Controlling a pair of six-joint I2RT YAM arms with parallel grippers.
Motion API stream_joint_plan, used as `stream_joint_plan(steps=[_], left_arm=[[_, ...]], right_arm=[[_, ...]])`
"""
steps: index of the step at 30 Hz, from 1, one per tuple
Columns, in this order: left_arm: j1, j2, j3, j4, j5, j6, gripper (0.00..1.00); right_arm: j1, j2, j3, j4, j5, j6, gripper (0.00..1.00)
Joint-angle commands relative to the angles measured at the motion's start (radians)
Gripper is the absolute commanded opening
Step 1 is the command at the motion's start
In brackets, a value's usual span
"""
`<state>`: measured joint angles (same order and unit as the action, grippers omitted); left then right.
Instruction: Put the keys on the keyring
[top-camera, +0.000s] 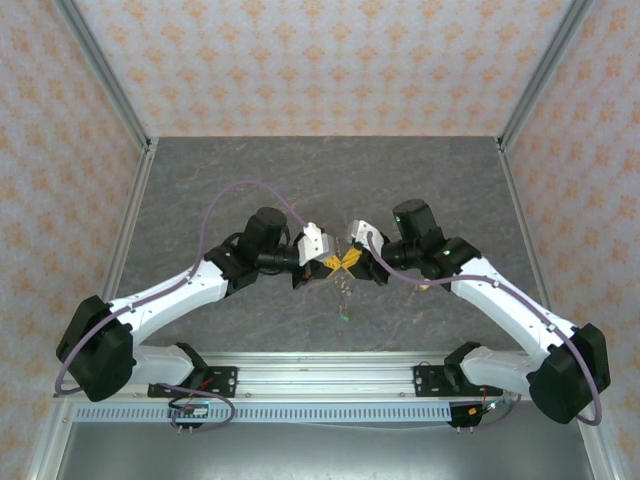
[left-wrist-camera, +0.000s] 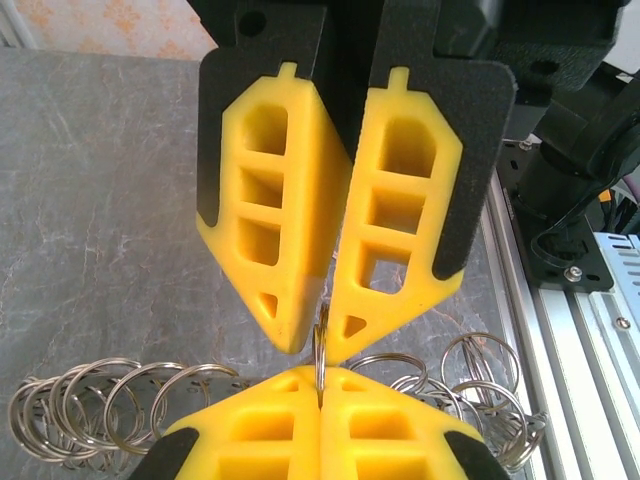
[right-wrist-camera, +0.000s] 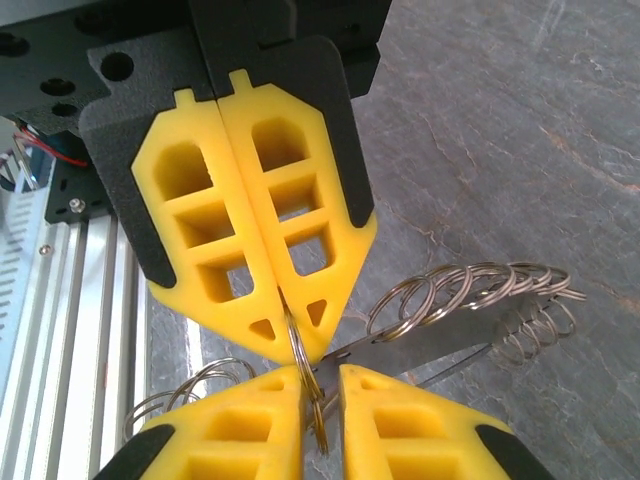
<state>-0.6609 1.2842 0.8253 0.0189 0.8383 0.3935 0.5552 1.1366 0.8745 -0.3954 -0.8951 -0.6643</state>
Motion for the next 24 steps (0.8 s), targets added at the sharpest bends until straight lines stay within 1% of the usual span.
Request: stream_joint_plan(steps=[1, 6, 7, 9, 11, 12, 13, 15, 19, 24], left_arm=[[0.0, -0.034, -0.008, 0.089, 0.057, -0.024, 0.0], [0.004, -0.04, -0.017, 0.117, 0.059, -0.039, 0.0], [0.005, -0.041, -0.016, 0.11, 0.057, -0.039, 0.0], [0.005, -0.037, -0.009, 0.081, 0.038, -0.023, 0.0], [0.004, -0.03, 0.007, 0.024, 0.02, 0.009, 0.01], [0.004, -0.025, 0.018, -0.015, 0.004, 0.032, 0.06], [0.003, -0.02, 0.03, -0.053, -0.01, 0.055, 0.08], [0.003, -0.006, 0.043, -0.107, -0.025, 0.088, 0.09], [0.003, 0.001, 0.047, -0.111, -0.031, 0.095, 0.12], [-0.002, 0.019, 0.064, -0.105, -0.022, 0.092, 0.12]], right_arm=[[-0.018, -0.013, -0.028, 0.094, -0.075, 0.028, 0.15], [-0.033, -0.008, -0.048, 0.118, -0.073, 0.035, 0.06], [-0.034, -0.009, -0.046, 0.118, -0.071, 0.037, 0.03], [-0.034, -0.009, -0.034, 0.116, -0.069, 0.046, 0.01], [-0.034, -0.009, -0.013, 0.094, -0.07, 0.04, 0.0], [-0.034, -0.008, -0.001, 0.076, -0.069, 0.032, 0.0], [-0.032, -0.008, 0.014, 0.057, -0.069, 0.026, 0.0], [-0.028, -0.003, 0.043, 0.01, -0.062, 0.006, 0.0], [-0.006, 0.0, 0.083, -0.061, -0.027, -0.035, 0.0], [0.017, 0.015, 0.122, -0.116, 0.006, -0.064, 0.0]])
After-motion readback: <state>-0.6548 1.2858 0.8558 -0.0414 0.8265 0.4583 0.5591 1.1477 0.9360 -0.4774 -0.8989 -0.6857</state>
